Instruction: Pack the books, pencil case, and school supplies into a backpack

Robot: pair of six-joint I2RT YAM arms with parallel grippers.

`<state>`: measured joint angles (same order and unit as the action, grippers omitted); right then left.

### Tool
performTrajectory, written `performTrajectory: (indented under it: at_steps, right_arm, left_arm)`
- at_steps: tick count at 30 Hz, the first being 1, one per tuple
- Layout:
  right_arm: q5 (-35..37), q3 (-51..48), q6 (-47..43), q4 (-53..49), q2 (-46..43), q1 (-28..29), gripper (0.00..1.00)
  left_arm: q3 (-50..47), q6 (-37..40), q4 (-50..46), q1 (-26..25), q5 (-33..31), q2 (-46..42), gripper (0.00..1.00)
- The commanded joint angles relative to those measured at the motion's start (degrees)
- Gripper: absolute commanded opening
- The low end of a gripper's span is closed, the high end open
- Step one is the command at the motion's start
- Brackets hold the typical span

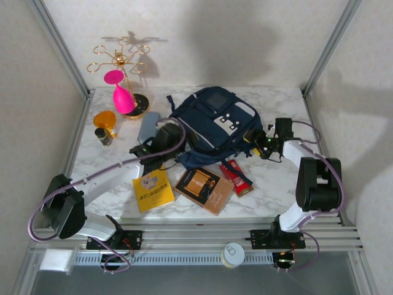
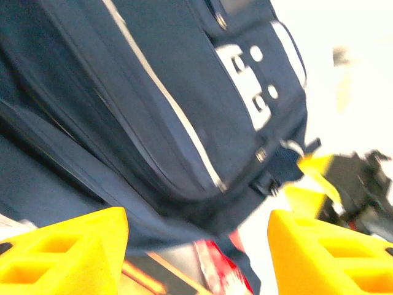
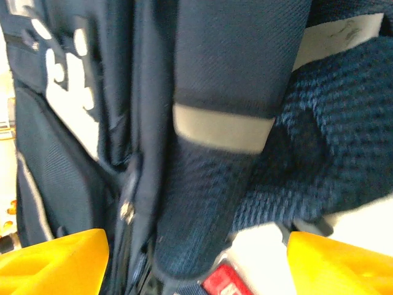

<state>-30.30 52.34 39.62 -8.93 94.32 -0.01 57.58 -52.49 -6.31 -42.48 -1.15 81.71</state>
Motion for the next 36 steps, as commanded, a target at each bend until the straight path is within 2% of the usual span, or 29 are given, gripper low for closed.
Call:
performTrajectory:
  at_steps: [1,3,9,15,17,18,24,30,33,36]
  right_arm:
    - [-3.3,3.0,0.6,5.7,4.2,0.0,0.74]
    - [-6.4,3.1,1.6,8.9,6.3,0.0,0.68]
    - [-3.8,3.2,2.1,10.5,8.4,0.1,0.53]
    - [-4.0,3.9,3.5,10.2,9.1,0.0,0.40]
    - [-3.6,3.7,3.9,9.0,7.9,0.2,0.41]
    - [-3.4,3.5,3.9,8.5,6.9,0.5,0.47]
    - [2.9,1.0,7.4,5.1,1.3,2.4,0.57]
    - [4.0,4.9,10.2,4.6,5.9,4.2,0.57]
    - [2.3,7.7,11.2,5.5,9.5,4.3,0.56]
    - [2.5,10.4,10.4,4.9,12.4,4.5,0.48]
  left_arm:
    - [-1.6,-3.2,9.1,-5.2,1.0,3.3,0.60]
    - [-1.0,-1.3,13.7,-7.9,3.9,7.2,0.59]
    - [5.0,6.9,17.0,-10.3,10.1,19.1,0.53]
    - [8.5,10.8,14.7,-9.6,6.8,25.7,0.49]
    - [8.6,10.9,14.3,-9.1,6.1,26.4,0.48]
    - [8.2,10.7,14.2,-9.0,5.3,26.4,0.48]
    - [6.0,10.6,15.7,-8.8,3.5,25.8,0.48]
    - [6.7,10.6,14.4,-8.5,1.6,26.1,0.48]
    - [6.4,10.8,14.3,-8.4,0.9,26.0,0.48]
    - [7.0,11.0,13.0,-8.0,-0.2,26.4,0.48]
